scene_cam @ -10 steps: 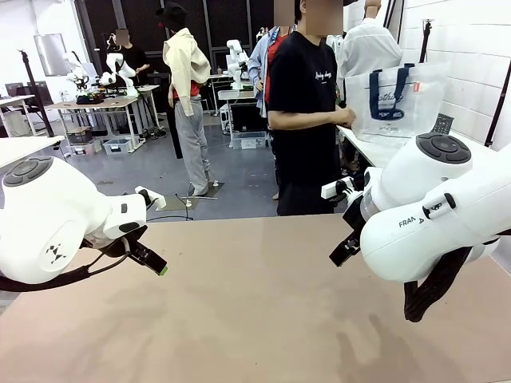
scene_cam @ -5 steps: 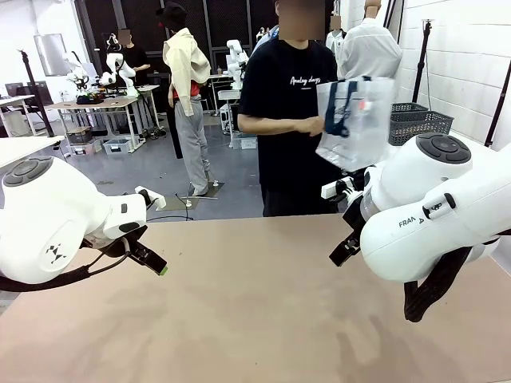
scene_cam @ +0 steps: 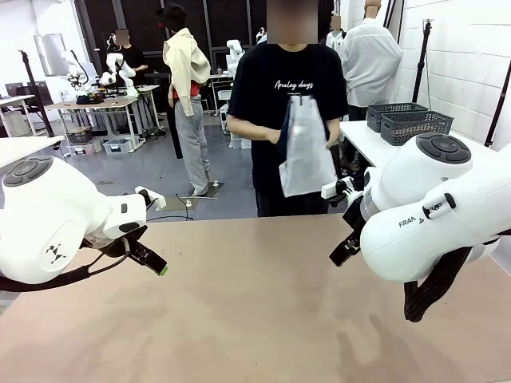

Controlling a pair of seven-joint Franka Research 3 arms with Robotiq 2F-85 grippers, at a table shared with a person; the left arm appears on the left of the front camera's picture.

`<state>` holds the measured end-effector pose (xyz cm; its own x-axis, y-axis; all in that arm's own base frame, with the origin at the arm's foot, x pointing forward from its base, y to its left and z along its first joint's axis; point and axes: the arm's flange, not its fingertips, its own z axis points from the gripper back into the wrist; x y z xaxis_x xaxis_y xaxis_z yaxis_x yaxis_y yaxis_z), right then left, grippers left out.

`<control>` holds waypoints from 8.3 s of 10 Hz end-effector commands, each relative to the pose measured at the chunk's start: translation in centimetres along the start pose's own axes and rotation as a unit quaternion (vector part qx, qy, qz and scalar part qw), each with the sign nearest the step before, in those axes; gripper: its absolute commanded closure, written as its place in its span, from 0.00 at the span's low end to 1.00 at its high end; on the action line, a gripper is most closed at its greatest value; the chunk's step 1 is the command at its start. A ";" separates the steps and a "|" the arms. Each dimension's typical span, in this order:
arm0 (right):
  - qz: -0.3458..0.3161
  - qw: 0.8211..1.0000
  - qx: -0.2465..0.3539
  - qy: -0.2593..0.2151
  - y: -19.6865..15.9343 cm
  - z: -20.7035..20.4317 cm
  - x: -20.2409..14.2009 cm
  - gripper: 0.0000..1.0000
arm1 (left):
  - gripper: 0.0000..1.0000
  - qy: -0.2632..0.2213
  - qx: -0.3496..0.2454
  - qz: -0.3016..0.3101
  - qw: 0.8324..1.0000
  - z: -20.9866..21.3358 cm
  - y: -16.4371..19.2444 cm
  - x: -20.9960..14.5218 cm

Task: Transfer purchased items from the store into the shopping bag.
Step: Open the Reusable shopping bag in the center of the table.

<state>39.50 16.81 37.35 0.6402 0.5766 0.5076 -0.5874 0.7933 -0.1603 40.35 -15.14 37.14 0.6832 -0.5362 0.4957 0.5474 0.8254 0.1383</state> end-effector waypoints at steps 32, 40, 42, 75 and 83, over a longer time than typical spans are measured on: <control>0.000 1.000 0.000 0.000 0.0 0.0 0.0 0.00 | 0.00 0.000 0.000 0.001 1.000 0.0 0.1 0.0; -0.071 0.993 0.061 0.075 -0.1 6.5 5.9 0.00 | 0.00 0.091 -0.101 0.055 0.989 5.8 -3.9 7.3; -0.101 0.990 0.041 0.086 -1.0 10.1 10.1 0.00 | 0.00 0.139 -0.122 0.059 0.981 7.7 -4.6 10.8; -0.326 0.913 0.127 0.210 -2.6 5.9 27.4 0.00 | 0.00 0.165 -0.172 0.290 0.927 7.2 -7.2 23.6; -0.281 0.918 0.115 0.257 -1.8 3.3 26.9 0.00 | 0.00 0.175 -0.170 0.289 0.926 5.8 -7.2 23.8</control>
<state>55.76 30.18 54.05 0.9920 0.1255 -0.0166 -0.1182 0.9654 0.2326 49.49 -32.86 52.83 0.9937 -0.0778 0.0808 0.1016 0.9297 -0.3541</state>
